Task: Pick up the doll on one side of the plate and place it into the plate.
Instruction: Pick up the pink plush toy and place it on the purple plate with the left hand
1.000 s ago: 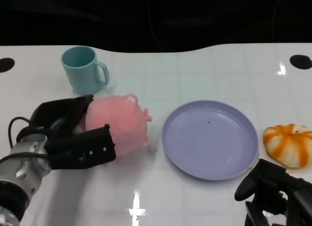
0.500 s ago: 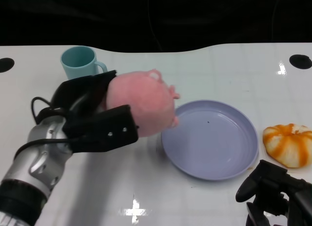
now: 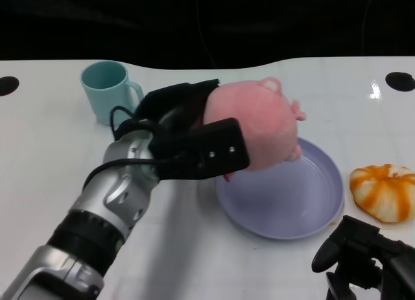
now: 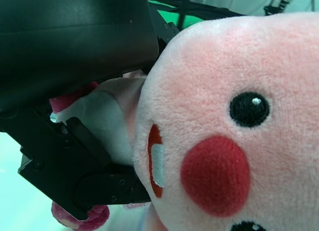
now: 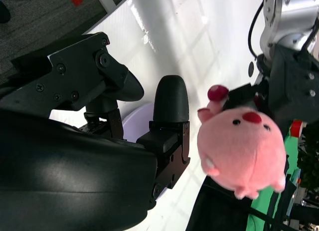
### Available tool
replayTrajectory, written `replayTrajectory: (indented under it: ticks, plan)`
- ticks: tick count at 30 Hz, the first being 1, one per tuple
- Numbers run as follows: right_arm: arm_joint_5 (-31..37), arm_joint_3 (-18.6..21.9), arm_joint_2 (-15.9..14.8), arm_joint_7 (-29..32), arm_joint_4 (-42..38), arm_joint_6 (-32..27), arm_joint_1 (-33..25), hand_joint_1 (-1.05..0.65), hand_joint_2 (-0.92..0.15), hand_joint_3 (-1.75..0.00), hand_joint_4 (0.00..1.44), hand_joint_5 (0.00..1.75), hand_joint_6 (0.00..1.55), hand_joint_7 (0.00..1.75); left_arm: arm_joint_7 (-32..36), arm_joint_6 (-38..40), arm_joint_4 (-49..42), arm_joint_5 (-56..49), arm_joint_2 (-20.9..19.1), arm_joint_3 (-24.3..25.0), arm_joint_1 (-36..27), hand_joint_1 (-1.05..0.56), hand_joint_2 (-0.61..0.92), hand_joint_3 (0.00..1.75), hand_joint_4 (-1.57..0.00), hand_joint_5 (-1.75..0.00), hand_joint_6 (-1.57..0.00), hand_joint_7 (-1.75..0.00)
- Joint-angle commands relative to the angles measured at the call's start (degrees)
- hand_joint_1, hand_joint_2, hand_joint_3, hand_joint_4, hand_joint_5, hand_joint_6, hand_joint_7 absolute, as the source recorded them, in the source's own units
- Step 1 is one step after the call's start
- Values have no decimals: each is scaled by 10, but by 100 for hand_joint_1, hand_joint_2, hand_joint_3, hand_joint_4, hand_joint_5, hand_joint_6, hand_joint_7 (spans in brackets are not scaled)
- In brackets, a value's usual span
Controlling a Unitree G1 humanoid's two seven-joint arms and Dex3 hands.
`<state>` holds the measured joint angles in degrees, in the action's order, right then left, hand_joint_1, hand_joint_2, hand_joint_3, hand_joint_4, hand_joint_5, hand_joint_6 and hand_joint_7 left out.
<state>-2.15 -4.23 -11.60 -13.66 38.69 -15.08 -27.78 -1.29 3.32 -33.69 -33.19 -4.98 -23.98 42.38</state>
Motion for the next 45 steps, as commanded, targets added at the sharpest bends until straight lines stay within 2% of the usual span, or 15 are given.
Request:
replayTrajectory:
  ticks: [1, 9, 13, 16, 17, 18, 19, 21, 22, 23, 25, 27, 32, 36, 45]
  plan:
    - [5, -3, -7, 0, 7, 3, -4, -4, -65, -106, 57, 175, 47, 154, -9, 11, -18, -7, 18, -13, 28, -20, 52, 108, -90, -175, -72, -175]
    - [9, -9, -5, 1, 23, 5, -20, -5, -66, -106, 57, 175, 48, 154, 11, 12, -99, -15, 66, -36, 65, -25, 65, 90, -87, -175, -63, -174]
    - [10, -11, -5, 1, 25, 5, -18, -4, -66, -107, 57, 175, 48, 154, 13, 3, -141, -8, 81, -35, 85, -26, 70, 77, -87, -175, -61, -166]
    - [10, -11, -5, 1, 20, 8, -12, -5, -65, -108, 58, 175, 48, 154, -3, 0, -180, 9, 96, -27, 104, -22, 67, 71, -86, -175, -65, -174]
    - [10, -11, -5, 1, 19, 8, -11, -6, -65, -108, 58, 175, 48, 154, -13, 4, -194, 16, 102, -24, 112, -23, 67, 60, -77, -174, -69, -146]
    - [10, -11, -5, 1, 18, 8, -10, -6, -65, -108, 58, 175, 48, 154, -19, 6, -205, 20, 106, -21, 118, -25, 74, 41, -70, -159, -76, -105]
    - [11, -13, -4, 2, 19, 5, -9, -6, -65, -108, 58, 175, 48, 154, -36, 8, -213, 22, 108, -24, 125, -26, 79, 30, -68, -153, -81, -85]
    - [15, -16, -4, 3, 19, 4, -7, -6, -65, -108, 57, 175, 48, 154, -59, 1, -219, 25, 107, -28, 132, -29, 89, 14, -59, -144, -68, -40]
    - [16, -17, -4, 4, 17, 4, -5, -5, -65, -108, 57, 175, 48, 154, -70, -9, -218, 28, 103, -29, 131, -30, 91, 13, -58, -139, -64, -31]
    - [16, -18, -3, 4, 14, 5, -2, -4, -64, -108, 58, 175, 48, 154, -78, -18, -217, 27, 100, -32, 131, -36, 91, 13, -45, -125, -55, -21]
    - [13, -19, 0, 5, 8, 6, 3, -4, -64, -109, 58, 175, 48, 155, -88, -28, -217, 17, 93, -43, 131, -53, 92, 19, -30, -82, -41, -7]
    - [12, -20, 2, 6, 0, 7, 9, -2, -64, -110, 58, 175, 49, 155, -92, -33, -220, 11, 90, -50, 132, -71, 92, 27, -23, -51, -28, -2]
    - [18, -26, 7, 14, -12, -4, 27, -1, -63, -111, 58, 175, 48, 156, -94, -53, -223, 7, 79, -56, 131, -93, 92, 32, -4, -29, -9, 0]
    - [18, -24, 8, 17, -14, -7, 33, -1, -63, -112, 58, 175, 48, 156, -104, -58, -223, -20, 67, -81, 138, -104, 92, 40, 0, -3, -1, 0]
    - [5, -9, 4, 8, -26, 12, 28, 0, -64, -110, 57, 175, 47, 155, -134, -62, -148, -28, 28, -88, 116, -105, 92, 42, 0, 0, 0, 0]
